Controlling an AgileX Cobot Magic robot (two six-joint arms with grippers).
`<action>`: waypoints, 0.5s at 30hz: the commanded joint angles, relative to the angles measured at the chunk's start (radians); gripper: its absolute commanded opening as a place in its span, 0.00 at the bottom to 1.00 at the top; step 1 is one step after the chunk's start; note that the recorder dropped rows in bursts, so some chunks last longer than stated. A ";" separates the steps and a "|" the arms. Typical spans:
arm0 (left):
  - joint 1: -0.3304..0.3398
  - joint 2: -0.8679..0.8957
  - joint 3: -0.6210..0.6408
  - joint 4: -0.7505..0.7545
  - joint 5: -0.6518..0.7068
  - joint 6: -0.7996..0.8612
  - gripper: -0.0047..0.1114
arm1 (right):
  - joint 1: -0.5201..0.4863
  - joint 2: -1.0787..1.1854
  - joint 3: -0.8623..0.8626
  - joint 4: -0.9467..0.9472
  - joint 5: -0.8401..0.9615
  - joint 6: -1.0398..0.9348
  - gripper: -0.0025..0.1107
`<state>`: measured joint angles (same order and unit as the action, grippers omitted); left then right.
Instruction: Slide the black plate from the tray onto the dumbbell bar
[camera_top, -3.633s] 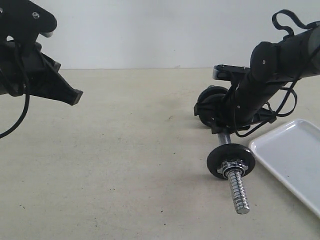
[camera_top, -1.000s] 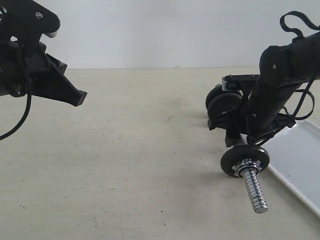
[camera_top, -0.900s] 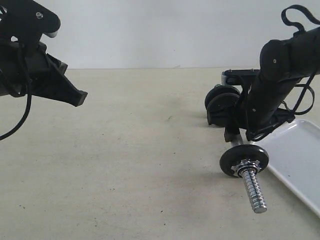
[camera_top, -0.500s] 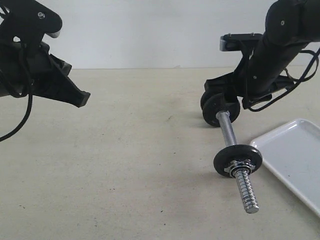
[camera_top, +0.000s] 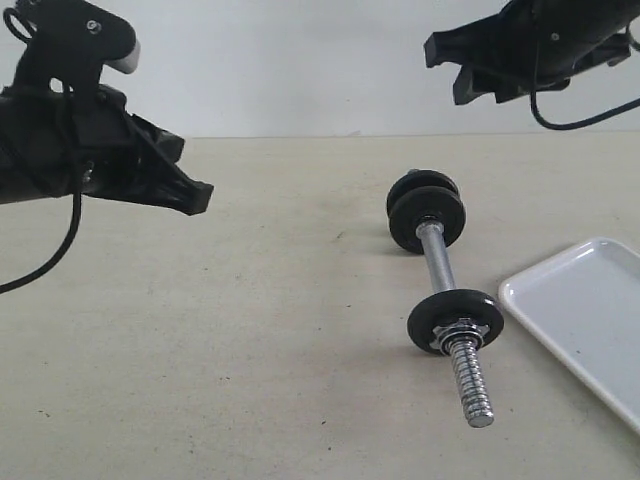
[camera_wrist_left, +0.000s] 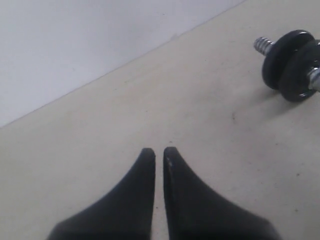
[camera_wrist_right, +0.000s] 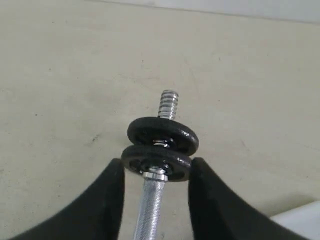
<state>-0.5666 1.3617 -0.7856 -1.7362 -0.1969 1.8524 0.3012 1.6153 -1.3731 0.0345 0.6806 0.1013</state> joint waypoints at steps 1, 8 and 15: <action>-0.002 0.068 -0.005 -0.008 0.066 -0.069 0.08 | -0.003 -0.058 -0.005 0.016 -0.002 -0.075 0.03; -0.002 0.225 -0.039 -0.008 0.118 -0.202 0.08 | -0.003 -0.117 -0.005 0.050 0.005 -0.094 0.02; -0.002 0.383 -0.179 -0.008 0.173 -0.358 0.08 | -0.003 -0.138 -0.005 0.054 0.087 -0.113 0.02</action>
<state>-0.5666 1.6896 -0.9149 -1.7379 -0.0357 1.5676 0.3012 1.4967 -1.3731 0.0850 0.7346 0.0000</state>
